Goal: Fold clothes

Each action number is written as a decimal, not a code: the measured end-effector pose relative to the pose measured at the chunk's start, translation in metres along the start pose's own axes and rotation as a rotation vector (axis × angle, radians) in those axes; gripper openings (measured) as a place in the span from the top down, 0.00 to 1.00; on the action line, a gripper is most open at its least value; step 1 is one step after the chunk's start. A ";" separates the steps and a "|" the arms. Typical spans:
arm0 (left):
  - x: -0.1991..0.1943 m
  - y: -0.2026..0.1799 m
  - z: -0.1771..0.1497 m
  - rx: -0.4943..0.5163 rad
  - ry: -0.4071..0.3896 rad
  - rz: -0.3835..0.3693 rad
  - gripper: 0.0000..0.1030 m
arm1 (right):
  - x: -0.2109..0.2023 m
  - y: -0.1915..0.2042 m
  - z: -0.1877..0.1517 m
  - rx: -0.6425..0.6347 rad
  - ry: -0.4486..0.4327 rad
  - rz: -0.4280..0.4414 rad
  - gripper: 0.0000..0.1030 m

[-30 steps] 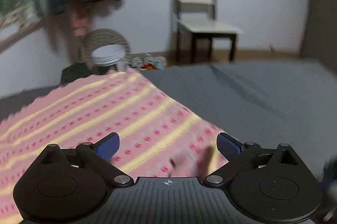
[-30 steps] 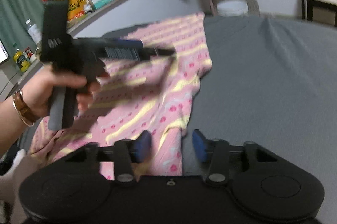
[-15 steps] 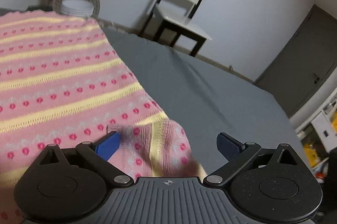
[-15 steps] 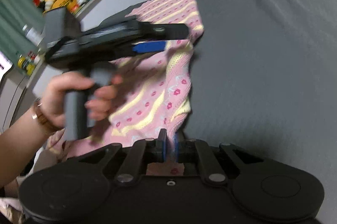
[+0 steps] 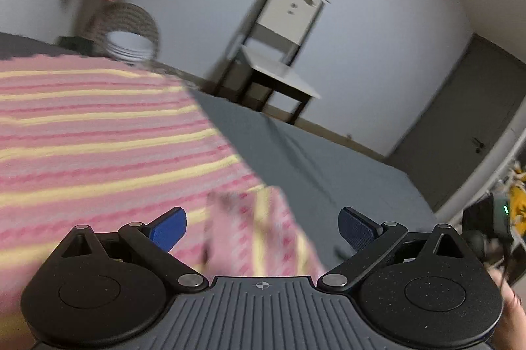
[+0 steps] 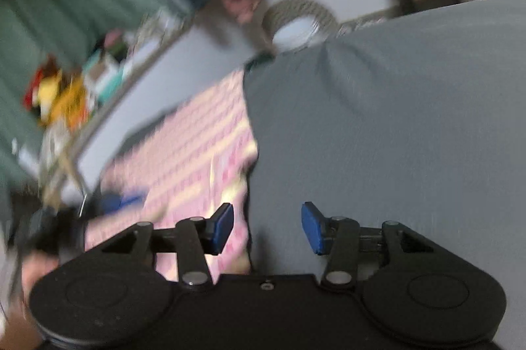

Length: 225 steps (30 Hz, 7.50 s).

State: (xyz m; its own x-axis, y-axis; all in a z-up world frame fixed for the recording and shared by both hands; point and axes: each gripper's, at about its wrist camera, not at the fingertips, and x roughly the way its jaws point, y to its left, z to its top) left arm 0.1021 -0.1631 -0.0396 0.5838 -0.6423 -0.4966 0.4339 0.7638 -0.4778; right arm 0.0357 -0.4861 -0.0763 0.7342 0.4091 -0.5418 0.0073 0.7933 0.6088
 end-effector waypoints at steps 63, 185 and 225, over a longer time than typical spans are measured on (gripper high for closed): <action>0.001 -0.145 -0.102 0.565 0.077 -0.129 0.04 | 0.081 -0.034 0.026 0.143 0.097 0.161 0.60; -0.209 0.236 0.041 -0.262 -0.014 0.738 0.03 | 0.044 0.209 -0.124 -1.039 -0.045 0.241 0.13; -0.156 0.316 0.001 -0.508 0.108 0.267 0.04 | 0.082 0.349 -0.366 -2.069 -0.177 0.080 0.03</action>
State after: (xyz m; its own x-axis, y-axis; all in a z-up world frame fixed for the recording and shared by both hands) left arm 0.1485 0.1782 -0.1127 0.5433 -0.4549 -0.7056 -0.1175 0.7910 -0.6004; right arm -0.1499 -0.0105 -0.1204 0.7378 0.5223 -0.4276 -0.5300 0.0559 -0.8461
